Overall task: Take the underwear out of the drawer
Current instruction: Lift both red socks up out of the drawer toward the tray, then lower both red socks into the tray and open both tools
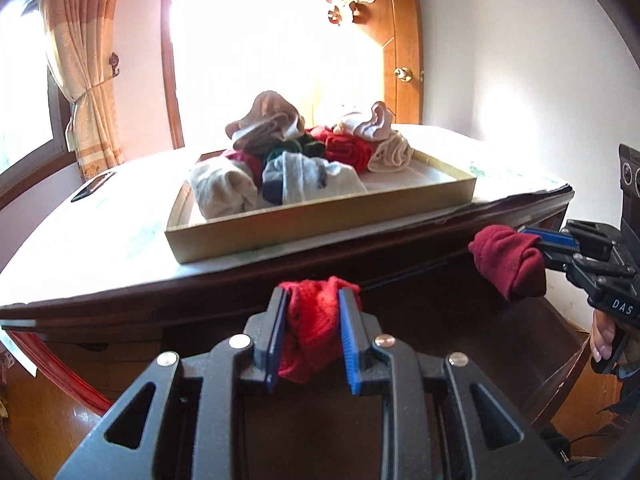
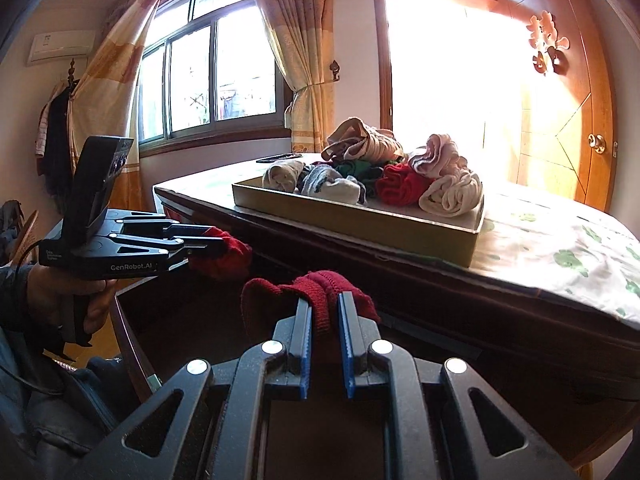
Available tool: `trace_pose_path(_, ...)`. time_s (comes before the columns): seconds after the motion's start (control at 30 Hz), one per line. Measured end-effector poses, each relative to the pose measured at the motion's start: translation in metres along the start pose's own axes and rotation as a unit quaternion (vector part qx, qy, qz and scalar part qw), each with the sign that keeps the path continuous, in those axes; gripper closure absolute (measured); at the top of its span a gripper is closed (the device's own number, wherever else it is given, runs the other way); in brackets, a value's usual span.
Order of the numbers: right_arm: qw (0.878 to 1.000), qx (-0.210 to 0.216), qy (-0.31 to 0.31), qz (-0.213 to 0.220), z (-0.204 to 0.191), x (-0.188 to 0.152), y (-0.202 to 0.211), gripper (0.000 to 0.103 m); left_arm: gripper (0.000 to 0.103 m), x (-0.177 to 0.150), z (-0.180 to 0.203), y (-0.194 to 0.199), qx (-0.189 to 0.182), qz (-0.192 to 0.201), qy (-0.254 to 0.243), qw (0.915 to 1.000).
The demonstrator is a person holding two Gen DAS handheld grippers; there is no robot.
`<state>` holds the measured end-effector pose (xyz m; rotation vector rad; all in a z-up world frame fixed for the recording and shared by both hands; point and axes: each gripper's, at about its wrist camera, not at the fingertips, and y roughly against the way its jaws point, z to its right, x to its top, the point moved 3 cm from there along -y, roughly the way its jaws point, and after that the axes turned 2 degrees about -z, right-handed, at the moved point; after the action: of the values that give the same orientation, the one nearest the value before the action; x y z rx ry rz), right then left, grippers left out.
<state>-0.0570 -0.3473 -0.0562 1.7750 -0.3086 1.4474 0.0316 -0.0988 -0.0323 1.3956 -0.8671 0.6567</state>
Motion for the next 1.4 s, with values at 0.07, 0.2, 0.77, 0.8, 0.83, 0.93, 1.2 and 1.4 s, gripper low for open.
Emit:
trace_pose_path(0.07, 1.0, 0.002, 0.0, 0.009, 0.002, 0.014, 0.003, 0.089, 0.08, 0.016, 0.001, 0.003, 0.0, 0.011, -0.006, 0.9999)
trace_pose_path(0.2, 1.0, -0.002, 0.003, 0.027, 0.011, 0.043, 0.007, 0.089, 0.08, 0.044, 0.002, 0.007, -0.001, 0.03, -0.015, 0.9994)
trace_pose_path(0.77, 0.998, -0.059, -0.011, 0.01, 0.066, 0.107, -0.041, 0.089, 0.08, 0.124, 0.015, -0.053, 0.004, 0.021, -0.048, 0.9986)
trace_pose_path(0.8, 0.998, -0.062, -0.013, 0.007, 0.069, 0.107, -0.046, 0.089, 0.08, 0.126, 0.016, -0.058, 0.003, 0.018, -0.048, 0.9987)
trace_pose_path(0.83, 0.998, -0.065, -0.013, 0.004, 0.071, 0.107, -0.05, 0.089, 0.08, 0.128, 0.018, -0.063, 0.005, 0.015, -0.049, 0.9987)
trace_pose_path(0.93, 0.997, -0.077, -0.015, -0.007, 0.079, 0.106, -0.063, 0.089, 0.08, 0.133, 0.022, -0.076, 0.004, 0.007, -0.049, 0.9988)
trace_pose_path(1.2, 0.995, -0.09, -0.029, -0.028, 0.095, 0.102, -0.087, 0.089, 0.079, 0.139, 0.026, -0.105, 0.006, -0.017, -0.047, 0.9987)
trace_pose_path(1.4, 0.993, -0.095, -0.034, -0.061, 0.102, 0.094, -0.105, 0.089, 0.059, 0.137, 0.03, -0.116, 0.008, -0.031, -0.047, 0.9984)
